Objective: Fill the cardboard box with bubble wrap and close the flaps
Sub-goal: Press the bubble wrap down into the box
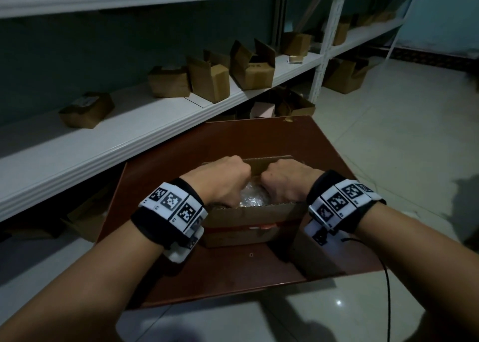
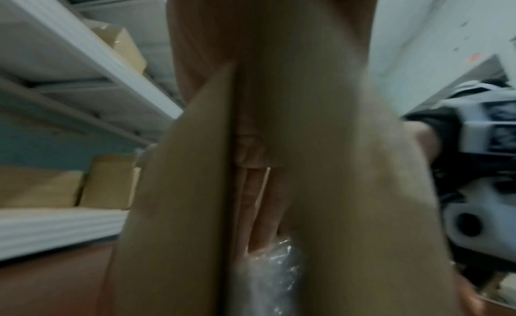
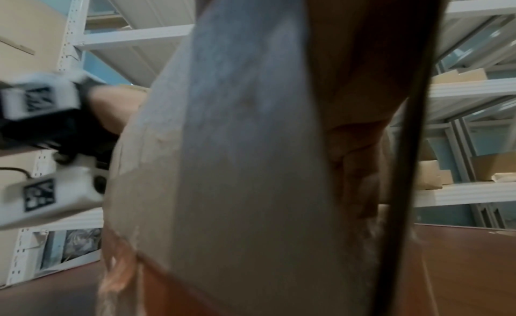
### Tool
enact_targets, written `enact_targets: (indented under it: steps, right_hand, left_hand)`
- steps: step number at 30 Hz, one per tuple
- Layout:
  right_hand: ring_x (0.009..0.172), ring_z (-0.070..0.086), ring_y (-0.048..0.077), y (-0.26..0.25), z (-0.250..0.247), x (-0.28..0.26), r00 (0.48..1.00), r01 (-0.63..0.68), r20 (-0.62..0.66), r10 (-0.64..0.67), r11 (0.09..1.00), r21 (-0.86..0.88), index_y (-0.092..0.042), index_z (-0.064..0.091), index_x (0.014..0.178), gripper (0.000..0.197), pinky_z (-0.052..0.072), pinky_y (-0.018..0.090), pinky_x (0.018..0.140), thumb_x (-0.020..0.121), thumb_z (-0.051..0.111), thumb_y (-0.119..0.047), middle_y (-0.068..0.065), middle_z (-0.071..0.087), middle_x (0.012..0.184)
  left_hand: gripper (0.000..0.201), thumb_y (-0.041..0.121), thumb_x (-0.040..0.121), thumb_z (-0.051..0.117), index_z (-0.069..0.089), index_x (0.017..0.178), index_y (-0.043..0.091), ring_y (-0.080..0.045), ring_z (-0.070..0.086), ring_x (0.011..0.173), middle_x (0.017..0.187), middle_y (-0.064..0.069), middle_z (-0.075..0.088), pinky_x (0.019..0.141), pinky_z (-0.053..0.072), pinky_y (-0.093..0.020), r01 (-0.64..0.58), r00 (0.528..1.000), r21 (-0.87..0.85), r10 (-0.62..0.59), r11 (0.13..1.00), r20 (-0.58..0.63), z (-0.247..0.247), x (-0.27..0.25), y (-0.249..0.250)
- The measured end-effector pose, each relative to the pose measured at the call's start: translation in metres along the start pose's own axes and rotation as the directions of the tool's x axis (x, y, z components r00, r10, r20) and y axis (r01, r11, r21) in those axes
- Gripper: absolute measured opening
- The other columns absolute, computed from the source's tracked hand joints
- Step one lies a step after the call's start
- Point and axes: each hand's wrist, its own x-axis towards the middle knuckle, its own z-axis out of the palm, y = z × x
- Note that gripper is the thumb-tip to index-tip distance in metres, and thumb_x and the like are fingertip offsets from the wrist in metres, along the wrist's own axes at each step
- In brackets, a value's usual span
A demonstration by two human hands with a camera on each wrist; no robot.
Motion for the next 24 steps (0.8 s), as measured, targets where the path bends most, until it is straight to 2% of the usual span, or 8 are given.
enact_targets:
  steps: [2, 5, 8, 10, 13, 15, 19, 24]
  right_hand:
    - [0.078, 0.058, 0.019, 0.003, 0.000, 0.000, 1.000, 0.008, 0.008, -0.008, 1.000, 0.016, -0.018, 0.066, 0.091, 0.018, 0.044, 0.031, 0.072, 0.098, 0.058, -0.033, -0.002, 0.061, 0.083]
    - [0.078, 0.055, 0.017, 0.008, -0.003, -0.003, 1.000, 0.002, 0.026, -0.005, 0.996, 0.088, -0.024, 0.059, 0.083, 0.016, 0.042, 0.029, 0.071, 0.096, 0.061, -0.033, -0.009, 0.053, 0.074]
    - [0.083, 0.058, 0.015, 0.012, -0.006, -0.004, 0.998, -0.006, 0.061, -0.004, 0.986, 0.167, -0.021, 0.065, 0.092, 0.009, 0.047, 0.029, 0.074, 0.093, 0.065, -0.031, -0.009, 0.059, 0.082]
    - [0.097, 0.064, 0.016, 0.015, -0.008, -0.005, 0.995, -0.020, 0.103, -0.008, 0.965, 0.263, -0.024, 0.068, 0.113, 0.024, 0.052, 0.029, 0.082, 0.089, 0.071, -0.026, -0.009, 0.067, 0.095]
    - [0.109, 0.064, 0.015, 0.018, -0.013, -0.009, 0.997, -0.008, 0.077, -0.023, 0.922, 0.388, -0.026, 0.063, 0.129, 0.053, 0.055, 0.031, 0.093, 0.079, 0.081, -0.023, -0.010, 0.069, 0.112]
    - [0.108, 0.063, 0.014, 0.014, -0.014, -0.009, 0.999, 0.035, -0.004, -0.036, 0.936, 0.350, -0.027, 0.062, 0.131, 0.057, 0.055, 0.034, 0.096, 0.078, 0.083, -0.028, -0.008, 0.068, 0.117]
    - [0.096, 0.065, 0.021, 0.004, -0.005, -0.002, 0.999, 0.043, -0.018, -0.041, 0.980, 0.192, -0.026, 0.065, 0.121, 0.035, 0.057, 0.039, 0.084, 0.088, 0.069, -0.035, -0.003, 0.067, 0.102]
    - [0.080, 0.057, 0.017, -0.005, 0.000, 0.009, 0.998, 0.042, -0.051, -0.040, 0.999, 0.033, -0.023, 0.062, 0.118, 0.033, 0.047, 0.031, 0.074, 0.092, 0.064, -0.042, -0.005, 0.060, 0.091]
  left_hand:
    - [0.020, 0.016, 0.079, 0.074, 0.077, 0.098, 0.010, -0.025, 0.068, 0.083, 0.096, -0.009, 0.069, 0.063, 0.062, -0.035, -0.015, 0.999, -0.017, 0.015, 1.000, 0.042, 0.001, 0.004, -0.004]
    - [0.009, 0.018, 0.083, 0.073, 0.074, 0.088, 0.010, -0.020, 0.063, 0.075, 0.085, -0.005, 0.065, 0.059, 0.055, -0.028, -0.043, 0.997, -0.018, 0.044, 0.999, 0.060, 0.005, 0.008, -0.002]
    - [0.010, 0.023, 0.091, 0.072, 0.071, 0.090, 0.012, -0.010, 0.053, 0.065, 0.079, 0.000, 0.056, 0.057, 0.045, -0.023, -0.046, 0.997, -0.035, 0.048, 0.998, 0.062, 0.015, 0.011, -0.002]
    - [0.013, 0.026, 0.094, 0.069, 0.071, 0.095, 0.013, -0.012, 0.055, 0.066, 0.078, 0.001, 0.057, 0.060, 0.049, -0.025, -0.056, 0.997, -0.043, 0.058, 0.998, 0.052, 0.020, 0.011, -0.004]
    - [0.020, 0.036, 0.093, 0.069, 0.069, 0.103, 0.018, -0.021, 0.065, 0.076, 0.089, -0.001, 0.065, 0.073, 0.060, -0.038, -0.041, 0.997, -0.026, 0.043, 0.999, 0.068, 0.022, 0.008, -0.008]
    - [0.020, 0.036, 0.093, 0.068, 0.067, 0.106, 0.021, -0.022, 0.065, 0.079, 0.094, -0.001, 0.065, 0.077, 0.060, -0.040, -0.029, 0.996, -0.026, 0.031, 0.999, 0.084, 0.023, 0.007, -0.010]
    - [0.029, 0.043, 0.091, 0.068, 0.066, 0.110, 0.020, -0.024, 0.065, 0.082, 0.095, -0.001, 0.066, 0.080, 0.060, -0.042, -0.047, 0.995, -0.043, 0.050, 0.998, 0.090, 0.020, 0.003, -0.008]
    - [0.034, 0.042, 0.089, 0.069, 0.067, 0.113, 0.018, -0.027, 0.066, 0.088, 0.104, -0.004, 0.067, 0.078, 0.057, -0.039, -0.046, 0.993, -0.026, 0.049, 0.999, 0.108, 0.018, 0.001, -0.007]
